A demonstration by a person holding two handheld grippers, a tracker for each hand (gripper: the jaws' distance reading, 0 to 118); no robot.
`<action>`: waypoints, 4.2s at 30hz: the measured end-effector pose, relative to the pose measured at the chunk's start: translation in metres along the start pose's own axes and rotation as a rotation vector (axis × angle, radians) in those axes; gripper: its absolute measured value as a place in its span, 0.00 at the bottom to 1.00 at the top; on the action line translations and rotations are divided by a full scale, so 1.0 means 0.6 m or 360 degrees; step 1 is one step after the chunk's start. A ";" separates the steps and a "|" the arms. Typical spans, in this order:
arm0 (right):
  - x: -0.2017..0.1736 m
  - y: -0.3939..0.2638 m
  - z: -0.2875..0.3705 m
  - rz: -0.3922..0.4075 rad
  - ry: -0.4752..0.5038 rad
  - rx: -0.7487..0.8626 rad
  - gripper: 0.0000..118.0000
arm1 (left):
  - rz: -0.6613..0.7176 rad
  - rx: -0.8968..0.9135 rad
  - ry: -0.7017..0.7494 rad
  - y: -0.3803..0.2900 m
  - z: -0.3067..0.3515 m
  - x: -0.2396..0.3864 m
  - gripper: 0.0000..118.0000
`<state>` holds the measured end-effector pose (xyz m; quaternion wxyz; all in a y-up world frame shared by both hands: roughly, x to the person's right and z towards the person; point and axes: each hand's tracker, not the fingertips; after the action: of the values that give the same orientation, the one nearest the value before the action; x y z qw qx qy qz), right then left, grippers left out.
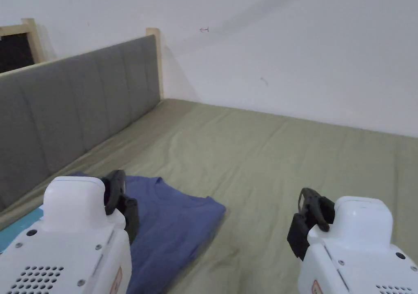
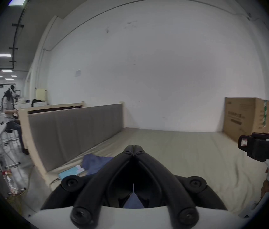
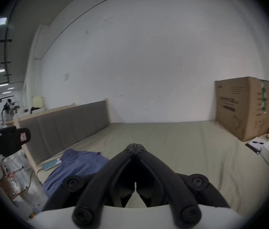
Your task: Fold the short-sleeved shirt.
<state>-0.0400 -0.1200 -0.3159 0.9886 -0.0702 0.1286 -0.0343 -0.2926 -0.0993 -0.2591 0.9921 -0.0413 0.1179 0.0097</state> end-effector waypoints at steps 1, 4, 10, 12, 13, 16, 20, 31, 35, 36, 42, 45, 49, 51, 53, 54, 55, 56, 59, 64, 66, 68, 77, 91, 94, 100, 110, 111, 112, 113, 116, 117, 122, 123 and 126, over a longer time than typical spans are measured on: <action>-0.017 -0.005 -0.006 0.0034 0.0036 -0.0020 0.00 | 0.0015 -0.0027 0.0041 -0.004 0.000 -0.018 0.00; -0.049 -0.018 -0.018 0.0081 0.0078 -0.0052 0.00 | 0.0038 -0.0149 0.0063 -0.023 -0.012 -0.059 0.00; -0.065 -0.045 -0.047 0.0093 0.0120 -0.0185 0.00 | -0.0015 -0.0399 0.0090 -0.079 -0.080 -0.087 0.00; -0.064 -0.053 -0.058 0.0111 0.0100 -0.0230 0.00 | 0.0038 -0.0417 0.0039 -0.085 -0.107 -0.094 0.01; -0.063 -0.057 -0.065 0.0102 0.0098 -0.0254 0.00 | 0.0062 -0.0472 0.0008 -0.087 -0.129 -0.099 0.12; -0.059 -0.069 -0.083 0.0066 0.0092 -0.0315 0.00 | 0.0122 -0.0640 -0.0050 -0.100 -0.204 -0.107 0.95; -0.057 -0.088 -0.104 0.0086 0.0078 -0.0390 0.00 | 0.0169 -0.0819 -0.0011 -0.141 -0.299 -0.103 0.99; -0.035 -0.155 -0.168 0.0055 0.0053 -0.0690 0.00 | 0.0115 -0.1447 -0.0128 -0.296 -0.505 -0.032 0.99; -0.021 -0.168 -0.174 0.0023 0.0054 -0.0748 0.00 | 0.0196 -0.1567 -0.0008 -0.351 -0.520 -0.040 0.92; -0.017 -0.172 -0.175 0.0021 0.0054 -0.0759 0.00 | 0.0159 -0.1533 0.0025 -0.341 -0.514 -0.036 0.89; 0.005 -0.190 -0.179 -0.0113 0.0038 -0.0833 0.00 | 0.0160 -0.1457 0.0108 -0.331 -0.498 -0.029 0.54; 0.009 -0.189 -0.176 -0.0106 0.0025 -0.0837 0.00 | 0.0177 -0.1443 0.0104 -0.317 -0.501 -0.041 0.01; 0.022 -0.189 -0.175 -0.0176 0.0004 -0.0846 0.00 | 0.0190 -0.1464 0.0095 -0.323 -0.502 -0.052 0.01; 0.028 -0.187 -0.172 -0.0195 0.0005 -0.0847 0.00 | 0.0231 -0.1478 0.0102 -0.311 -0.501 -0.053 0.01; 0.035 -0.184 -0.169 -0.0190 -0.0013 -0.0848 0.00 | 0.0295 -0.1501 0.0096 -0.299 -0.502 -0.059 0.01; 0.039 -0.182 -0.167 -0.0188 -0.0016 -0.0843 0.00 | 0.0313 -0.1489 0.0077 -0.291 -0.498 -0.062 0.01; 0.046 -0.179 -0.166 -0.0192 -0.0031 -0.0836 0.00 | 0.0345 -0.1488 0.0041 -0.280 -0.495 -0.066 0.01; 0.052 -0.176 -0.163 -0.0205 -0.0048 -0.0826 0.00 | 0.0414 -0.1478 0.0022 -0.269 -0.494 -0.069 0.01; 0.076 -0.163 -0.150 -0.0250 -0.0087 -0.0781 0.00 | 0.0496 -0.1397 -0.0033 -0.214 -0.476 -0.071 0.01; 0.118 -0.143 -0.125 -0.0345 -0.0219 -0.0699 0.00 | 0.0398 -0.1122 -0.0236 -0.076 -0.430 -0.009 0.01; 0.140 -0.133 -0.109 -0.0424 -0.0210 -0.0658 0.00 | 0.0355 -0.1056 -0.0375 -0.031 -0.416 0.027 0.01; 0.157 -0.117 -0.086 -0.0381 -0.0290 -0.0598 0.00 | 0.0440 -0.0991 -0.0502 0.011 -0.404 0.069 0.01; 0.277 -0.032 0.036 -0.0448 -0.0615 -0.0276 0.00 | 0.0306 -0.0779 -0.1298 0.134 -0.297 0.354 0.01; 0.425 -0.080 0.160 -0.0666 -0.0975 -0.0295 0.00 | -0.0104 -0.1831 -0.1459 -0.328 -0.174 0.623 0.01; 0.436 -0.096 0.152 -0.0674 -0.0999 -0.0355 0.00 | -0.0221 -0.1762 -0.1429 -0.339 -0.169 0.619 0.04; 0.436 -0.095 0.137 -0.0716 -0.0967 -0.0365 0.00 | -0.0049 -0.1844 -0.1588 -0.298 -0.180 0.603 0.95; 0.373 -0.090 0.086 -0.0620 -0.0751 -0.0440 0.00 | 0.0156 -0.1474 -0.1397 -0.188 -0.207 0.403 0.62; 0.365 -0.091 0.079 -0.0613 -0.0719 -0.0456 0.00 | 0.0136 -0.1458 -0.1327 -0.189 -0.212 0.380 0.55; 0.355 -0.094 0.071 -0.0602 -0.0680 -0.0477 0.00 | 0.0108 -0.1442 -0.1223 -0.194 -0.221 0.350 0.30; 0.346 -0.097 0.062 -0.0583 -0.0651 -0.0499 0.00 | 0.0079 -0.1444 -0.1117 -0.201 -0.227 0.324 0.14; 0.322 -0.109 0.036 -0.0518 -0.0584 -0.0559 0.00 | 0.0108 -0.1481 -0.0888 -0.229 -0.257 0.250 0.00; 0.316 -0.113 0.029 -0.0507 -0.0564 -0.0577 0.00 | 0.0126 -0.1517 -0.0854 -0.236 -0.266 0.230 0.00; 0.298 -0.138 -0.009 -0.0507 -0.0500 -0.0667 0.00 | 0.0182 -0.1560 -0.0691 -0.256 -0.328 0.178 0.00; 0.297 -0.142 -0.015 -0.0501 -0.0497 -0.0687 0.00 | 0.0160 -0.1565 -0.0665 -0.255 -0.345 0.178 0.00; 0.297 -0.154 -0.035 -0.0474 -0.0491 -0.0736 0.00 | 0.0169 -0.1567 -0.0624 -0.252 -0.413 0.180 0.22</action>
<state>0.1220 -0.2293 -0.3672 0.9383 -0.3157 -0.0302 -0.1376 -0.2407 -0.2701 -0.5123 0.8568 -0.4935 -0.0864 0.1216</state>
